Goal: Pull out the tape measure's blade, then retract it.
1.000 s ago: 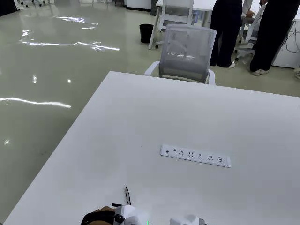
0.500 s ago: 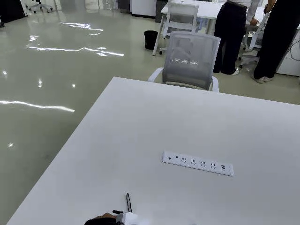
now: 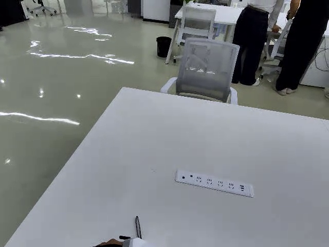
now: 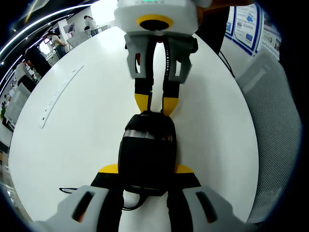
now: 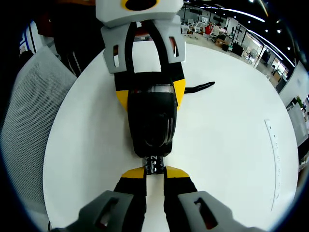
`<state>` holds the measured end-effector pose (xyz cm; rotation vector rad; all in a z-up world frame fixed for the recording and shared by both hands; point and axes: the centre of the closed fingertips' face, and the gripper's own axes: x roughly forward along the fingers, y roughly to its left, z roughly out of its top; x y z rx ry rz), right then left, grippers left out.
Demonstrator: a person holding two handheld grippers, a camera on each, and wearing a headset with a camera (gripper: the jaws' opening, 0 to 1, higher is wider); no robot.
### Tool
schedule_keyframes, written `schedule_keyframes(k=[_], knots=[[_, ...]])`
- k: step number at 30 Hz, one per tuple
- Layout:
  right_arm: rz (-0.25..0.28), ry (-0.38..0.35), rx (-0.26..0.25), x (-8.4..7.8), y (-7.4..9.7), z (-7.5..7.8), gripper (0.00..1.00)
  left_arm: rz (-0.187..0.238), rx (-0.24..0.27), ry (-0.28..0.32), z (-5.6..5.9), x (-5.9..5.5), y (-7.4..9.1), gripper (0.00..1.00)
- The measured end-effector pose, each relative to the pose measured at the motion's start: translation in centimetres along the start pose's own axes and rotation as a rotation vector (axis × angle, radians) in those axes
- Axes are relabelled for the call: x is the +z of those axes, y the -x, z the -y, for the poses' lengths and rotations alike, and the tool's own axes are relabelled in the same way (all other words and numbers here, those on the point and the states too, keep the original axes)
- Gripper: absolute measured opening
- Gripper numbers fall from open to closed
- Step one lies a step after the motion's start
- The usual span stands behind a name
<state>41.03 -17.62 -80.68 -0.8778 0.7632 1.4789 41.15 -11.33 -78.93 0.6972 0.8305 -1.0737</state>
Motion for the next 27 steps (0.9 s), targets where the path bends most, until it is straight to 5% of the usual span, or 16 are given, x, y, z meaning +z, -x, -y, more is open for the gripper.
schedule_keyframes(k=[27], knots=[[0.008, -0.014, 0.009, -0.71, 0.21, -0.09, 0.1, 0.01, -0.002, 0.009, 0.09, -0.05, -0.17, 0.3]])
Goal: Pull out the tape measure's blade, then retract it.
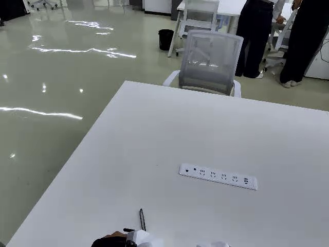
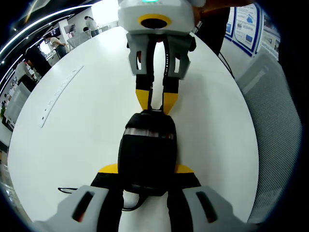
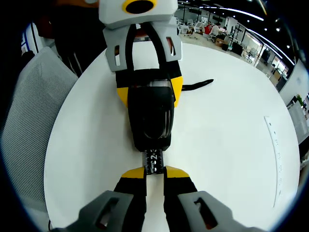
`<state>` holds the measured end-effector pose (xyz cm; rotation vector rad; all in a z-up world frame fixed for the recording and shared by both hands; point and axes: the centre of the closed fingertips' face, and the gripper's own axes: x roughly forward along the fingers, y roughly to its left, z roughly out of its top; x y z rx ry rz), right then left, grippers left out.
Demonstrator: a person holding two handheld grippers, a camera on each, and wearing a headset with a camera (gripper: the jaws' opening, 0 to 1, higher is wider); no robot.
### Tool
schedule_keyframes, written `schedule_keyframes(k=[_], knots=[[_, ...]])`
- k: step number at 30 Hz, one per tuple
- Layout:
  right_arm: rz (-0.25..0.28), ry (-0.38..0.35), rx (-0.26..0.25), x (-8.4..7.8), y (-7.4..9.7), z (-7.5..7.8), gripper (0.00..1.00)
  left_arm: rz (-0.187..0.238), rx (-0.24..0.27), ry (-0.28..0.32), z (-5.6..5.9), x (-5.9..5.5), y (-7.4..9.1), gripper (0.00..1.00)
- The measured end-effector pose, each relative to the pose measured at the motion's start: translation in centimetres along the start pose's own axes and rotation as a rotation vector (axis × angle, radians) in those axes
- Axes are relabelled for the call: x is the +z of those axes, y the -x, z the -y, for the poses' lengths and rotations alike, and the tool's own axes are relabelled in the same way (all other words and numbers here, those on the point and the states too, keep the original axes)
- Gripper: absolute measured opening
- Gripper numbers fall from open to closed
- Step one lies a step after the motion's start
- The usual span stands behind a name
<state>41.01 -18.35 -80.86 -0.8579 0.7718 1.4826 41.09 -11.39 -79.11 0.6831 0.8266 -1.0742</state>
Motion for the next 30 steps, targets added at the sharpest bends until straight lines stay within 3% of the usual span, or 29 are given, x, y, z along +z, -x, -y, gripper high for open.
schedule_keyframes(k=[16, 30], knots=[[-0.009, -0.018, 0.003, -0.89, 0.44, -0.02, 0.1, 0.004, -0.021, -0.022, 0.04, 0.13, -0.11, 0.3], [-0.011, -0.017, -0.009, -0.82, 0.61, -0.08, 0.11, 0.0, -0.008, -0.018, -0.04, 0.15, -0.07, 0.3]])
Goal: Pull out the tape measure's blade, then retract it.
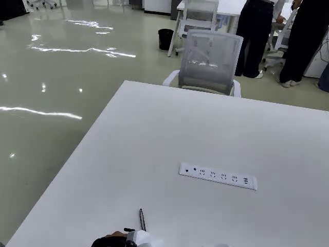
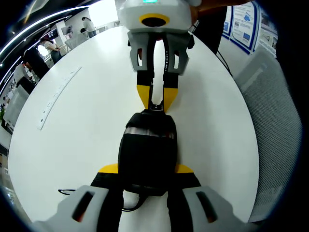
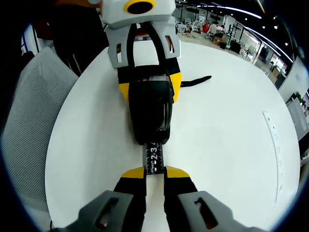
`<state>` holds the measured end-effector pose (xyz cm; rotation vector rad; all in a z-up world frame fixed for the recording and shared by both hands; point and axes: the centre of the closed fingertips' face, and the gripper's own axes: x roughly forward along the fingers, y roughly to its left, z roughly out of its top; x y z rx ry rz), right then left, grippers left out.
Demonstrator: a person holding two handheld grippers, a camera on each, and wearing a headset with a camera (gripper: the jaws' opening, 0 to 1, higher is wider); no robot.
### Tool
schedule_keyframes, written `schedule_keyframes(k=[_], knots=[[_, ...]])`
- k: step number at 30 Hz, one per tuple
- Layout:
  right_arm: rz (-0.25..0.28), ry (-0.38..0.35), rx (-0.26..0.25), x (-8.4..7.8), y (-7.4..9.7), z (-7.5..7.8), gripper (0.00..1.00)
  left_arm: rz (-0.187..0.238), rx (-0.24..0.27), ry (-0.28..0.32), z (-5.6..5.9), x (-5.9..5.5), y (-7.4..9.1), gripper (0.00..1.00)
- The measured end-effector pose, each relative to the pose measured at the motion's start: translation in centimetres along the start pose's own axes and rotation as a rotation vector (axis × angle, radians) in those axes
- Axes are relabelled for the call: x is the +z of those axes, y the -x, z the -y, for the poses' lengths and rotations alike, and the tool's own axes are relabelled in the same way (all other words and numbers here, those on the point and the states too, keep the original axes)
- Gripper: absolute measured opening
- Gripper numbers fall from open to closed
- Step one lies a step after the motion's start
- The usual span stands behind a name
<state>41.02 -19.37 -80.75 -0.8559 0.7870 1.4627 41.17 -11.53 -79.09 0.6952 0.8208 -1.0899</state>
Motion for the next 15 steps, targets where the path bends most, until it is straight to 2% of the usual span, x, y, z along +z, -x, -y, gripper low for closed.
schedule_keyframes(k=[15], knots=[[-0.006, 0.002, -0.005, -0.52, 0.29, 0.02, 0.11, -0.002, -0.004, 0.005, -0.07, -0.13, -0.05, 0.3]])
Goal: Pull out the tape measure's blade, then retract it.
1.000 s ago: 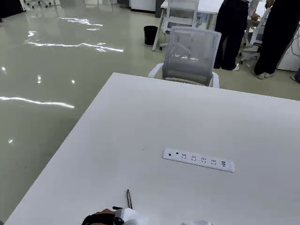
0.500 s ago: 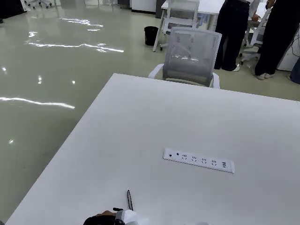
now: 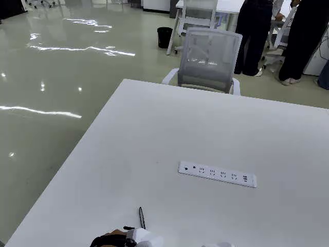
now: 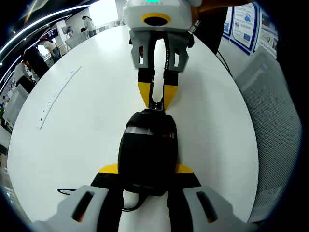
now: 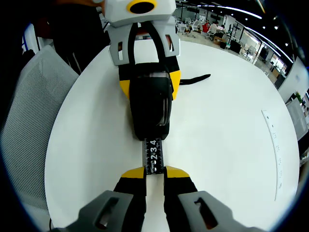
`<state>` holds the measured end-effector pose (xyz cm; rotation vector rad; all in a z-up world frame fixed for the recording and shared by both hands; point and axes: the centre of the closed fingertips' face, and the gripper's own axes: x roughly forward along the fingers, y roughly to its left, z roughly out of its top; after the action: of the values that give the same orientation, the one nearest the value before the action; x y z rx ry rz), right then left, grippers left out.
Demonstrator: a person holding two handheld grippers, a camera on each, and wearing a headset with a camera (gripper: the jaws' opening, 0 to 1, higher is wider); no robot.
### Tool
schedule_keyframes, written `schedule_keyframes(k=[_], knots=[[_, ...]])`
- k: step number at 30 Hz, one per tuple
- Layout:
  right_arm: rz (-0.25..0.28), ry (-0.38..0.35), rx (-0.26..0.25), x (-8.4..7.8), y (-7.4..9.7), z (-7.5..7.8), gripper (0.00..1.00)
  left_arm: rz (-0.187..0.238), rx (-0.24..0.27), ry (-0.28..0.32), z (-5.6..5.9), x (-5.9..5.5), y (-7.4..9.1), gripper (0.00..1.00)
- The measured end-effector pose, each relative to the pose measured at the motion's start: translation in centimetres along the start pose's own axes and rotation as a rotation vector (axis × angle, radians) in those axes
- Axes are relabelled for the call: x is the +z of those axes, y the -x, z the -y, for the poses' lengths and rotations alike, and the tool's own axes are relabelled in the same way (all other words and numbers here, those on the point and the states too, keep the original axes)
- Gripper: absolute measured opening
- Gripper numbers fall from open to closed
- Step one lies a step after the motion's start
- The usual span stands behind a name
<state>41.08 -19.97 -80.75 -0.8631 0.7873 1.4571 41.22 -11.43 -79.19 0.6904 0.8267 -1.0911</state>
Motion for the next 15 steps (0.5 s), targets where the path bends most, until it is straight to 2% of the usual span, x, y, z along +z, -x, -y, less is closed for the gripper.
schedule_keyframes(k=[15], knots=[[-0.003, -0.021, -0.002, -0.31, 0.22, 0.02, 0.11, -0.004, -0.001, 0.001, 0.05, 0.0, 0.09, 0.31]])
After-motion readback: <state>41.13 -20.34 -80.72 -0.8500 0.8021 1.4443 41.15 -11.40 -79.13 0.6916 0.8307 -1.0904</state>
